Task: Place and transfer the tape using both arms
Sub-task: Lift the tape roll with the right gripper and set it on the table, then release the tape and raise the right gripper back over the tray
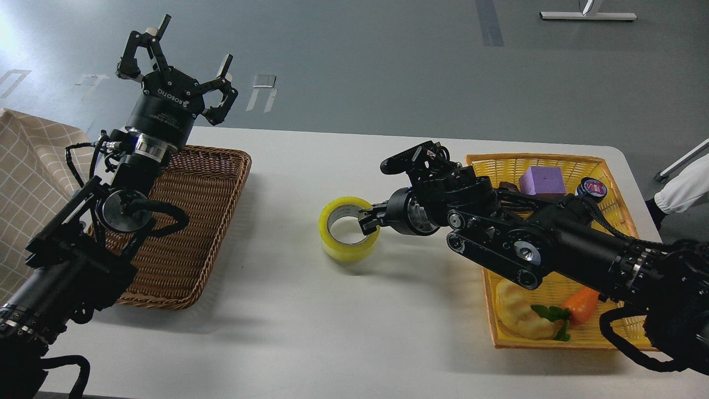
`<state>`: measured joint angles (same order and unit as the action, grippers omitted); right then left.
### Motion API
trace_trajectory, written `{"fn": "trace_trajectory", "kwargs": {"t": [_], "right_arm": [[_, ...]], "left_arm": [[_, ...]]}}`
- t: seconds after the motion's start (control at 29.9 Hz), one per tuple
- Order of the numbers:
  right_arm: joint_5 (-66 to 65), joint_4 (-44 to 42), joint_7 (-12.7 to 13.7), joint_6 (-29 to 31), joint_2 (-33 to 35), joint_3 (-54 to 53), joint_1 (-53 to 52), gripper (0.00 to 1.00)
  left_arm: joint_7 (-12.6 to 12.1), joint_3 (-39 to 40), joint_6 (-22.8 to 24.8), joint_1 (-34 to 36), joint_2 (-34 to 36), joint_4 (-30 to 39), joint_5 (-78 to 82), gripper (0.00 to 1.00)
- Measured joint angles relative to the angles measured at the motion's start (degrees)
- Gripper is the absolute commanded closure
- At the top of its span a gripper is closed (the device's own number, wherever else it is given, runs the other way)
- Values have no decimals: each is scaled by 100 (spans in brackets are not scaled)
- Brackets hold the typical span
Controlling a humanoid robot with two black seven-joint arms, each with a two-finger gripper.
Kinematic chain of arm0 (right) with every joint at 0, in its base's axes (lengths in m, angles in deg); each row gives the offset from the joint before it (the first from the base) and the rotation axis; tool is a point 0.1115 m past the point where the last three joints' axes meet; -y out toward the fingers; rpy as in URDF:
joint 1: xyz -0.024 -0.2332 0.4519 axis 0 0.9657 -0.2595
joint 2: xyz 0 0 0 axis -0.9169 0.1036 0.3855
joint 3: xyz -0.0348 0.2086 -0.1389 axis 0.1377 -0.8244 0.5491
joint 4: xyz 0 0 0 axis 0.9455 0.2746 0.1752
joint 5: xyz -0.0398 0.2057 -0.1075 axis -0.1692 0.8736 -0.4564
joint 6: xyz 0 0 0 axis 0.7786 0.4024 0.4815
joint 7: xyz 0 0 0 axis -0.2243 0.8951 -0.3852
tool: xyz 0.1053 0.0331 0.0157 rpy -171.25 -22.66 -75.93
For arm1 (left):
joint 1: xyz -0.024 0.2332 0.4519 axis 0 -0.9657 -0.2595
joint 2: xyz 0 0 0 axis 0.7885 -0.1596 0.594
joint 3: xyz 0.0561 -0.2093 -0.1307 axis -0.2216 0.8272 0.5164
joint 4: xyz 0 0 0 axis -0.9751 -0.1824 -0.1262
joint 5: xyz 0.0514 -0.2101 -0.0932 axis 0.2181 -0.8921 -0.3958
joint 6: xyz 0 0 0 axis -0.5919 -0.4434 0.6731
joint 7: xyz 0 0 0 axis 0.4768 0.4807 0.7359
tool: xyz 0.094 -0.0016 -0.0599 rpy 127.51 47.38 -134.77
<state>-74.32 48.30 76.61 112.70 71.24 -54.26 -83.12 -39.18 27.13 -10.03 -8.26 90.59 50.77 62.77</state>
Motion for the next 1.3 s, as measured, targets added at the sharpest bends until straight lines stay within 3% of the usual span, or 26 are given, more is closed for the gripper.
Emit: {"fn": "trace_trajectory", "kwargs": {"t": [0.4,0.67,0.97,1.3], "right_arm": [[79,59,-5,0,90,-391,19,0],[450,866,-35,-1,1080,-1843,158,1],[3852,1358,-61,-2,2557,-3536,792,0],[6726,784,-8,-2,2551,-6459,1930,1]], "left_arm": [[-1,-3,0,0,33,0,0,1],[-24,-49,0,-3,65,-5,51,1],[-47,-135,0,8,61,-44,108,1],[-21,-143,0,90,188,-48,518,1]]}}
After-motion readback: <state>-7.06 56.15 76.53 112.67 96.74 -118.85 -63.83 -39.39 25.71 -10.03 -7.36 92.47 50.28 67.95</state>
